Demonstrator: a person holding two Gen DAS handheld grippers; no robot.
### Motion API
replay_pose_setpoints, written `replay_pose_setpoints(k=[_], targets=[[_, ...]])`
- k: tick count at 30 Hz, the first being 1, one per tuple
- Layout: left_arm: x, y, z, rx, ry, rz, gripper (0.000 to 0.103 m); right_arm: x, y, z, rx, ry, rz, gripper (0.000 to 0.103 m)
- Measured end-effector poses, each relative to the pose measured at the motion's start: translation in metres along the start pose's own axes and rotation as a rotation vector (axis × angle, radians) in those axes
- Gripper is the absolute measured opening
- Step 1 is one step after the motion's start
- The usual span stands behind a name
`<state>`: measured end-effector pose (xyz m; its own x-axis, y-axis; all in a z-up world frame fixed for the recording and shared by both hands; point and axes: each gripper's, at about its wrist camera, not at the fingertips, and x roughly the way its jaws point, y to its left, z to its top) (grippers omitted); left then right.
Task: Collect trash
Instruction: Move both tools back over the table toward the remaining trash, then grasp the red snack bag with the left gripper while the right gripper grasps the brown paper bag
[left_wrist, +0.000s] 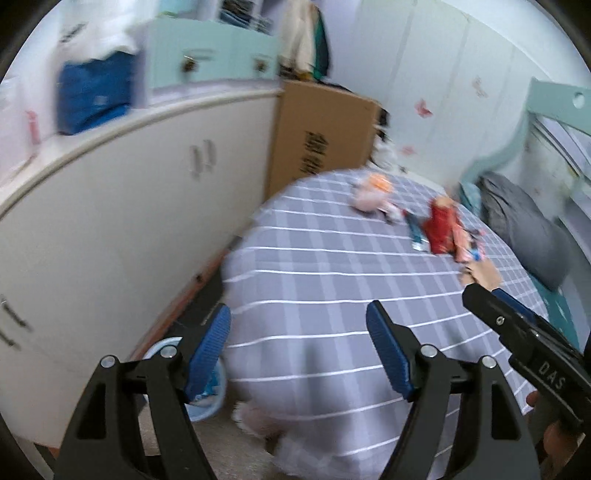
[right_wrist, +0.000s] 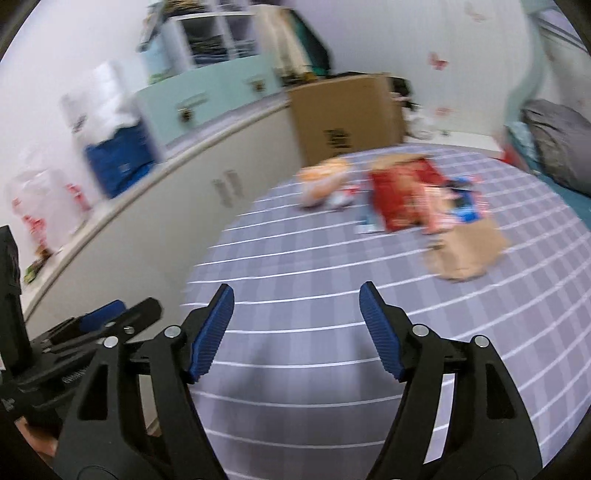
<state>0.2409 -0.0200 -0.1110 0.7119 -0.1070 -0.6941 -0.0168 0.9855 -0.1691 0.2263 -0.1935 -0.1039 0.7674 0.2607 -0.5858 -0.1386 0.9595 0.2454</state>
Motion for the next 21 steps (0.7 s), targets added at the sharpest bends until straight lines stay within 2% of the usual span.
replay_pose_setpoints(k=[2,5,8,16,17,19,20,21], targets=[[0.016,-0.02,0.006,0.043,0.031,-0.028,0.074,0.0,-0.033,0.005,0.021,0.012,-0.067,0.072],[0.034,-0.048,0.012,0.115,0.046,-0.02,0.074,0.007,-0.073,0.011,0.043,0.042,-0.163,0.074],[0.054,-0.074,0.021,0.163,0.079,-0.061,0.074,0.019,-0.103,0.016,0.038,0.072,-0.248,0.074],[0.091,-0.128,0.05,0.245,0.073,-0.119,0.074,0.056,-0.133,0.033,0.075,0.136,-0.245,0.072],[0.097,-0.134,0.056,0.247,0.07,-0.122,0.074,0.056,-0.134,0.033,0.076,0.143,-0.244,0.067],[0.105,-0.141,0.064,0.243,0.069,-0.124,0.074,0.059,-0.135,0.035,0.067,0.152,-0.232,0.028],[0.11,-0.145,0.068,0.241,0.071,-0.13,0.074,0.062,-0.135,0.036,0.055,0.164,-0.229,0.027],[0.113,-0.148,0.071,0.241,0.069,-0.133,0.074,0.063,-0.133,0.036,0.034,0.167,-0.233,0.021]])
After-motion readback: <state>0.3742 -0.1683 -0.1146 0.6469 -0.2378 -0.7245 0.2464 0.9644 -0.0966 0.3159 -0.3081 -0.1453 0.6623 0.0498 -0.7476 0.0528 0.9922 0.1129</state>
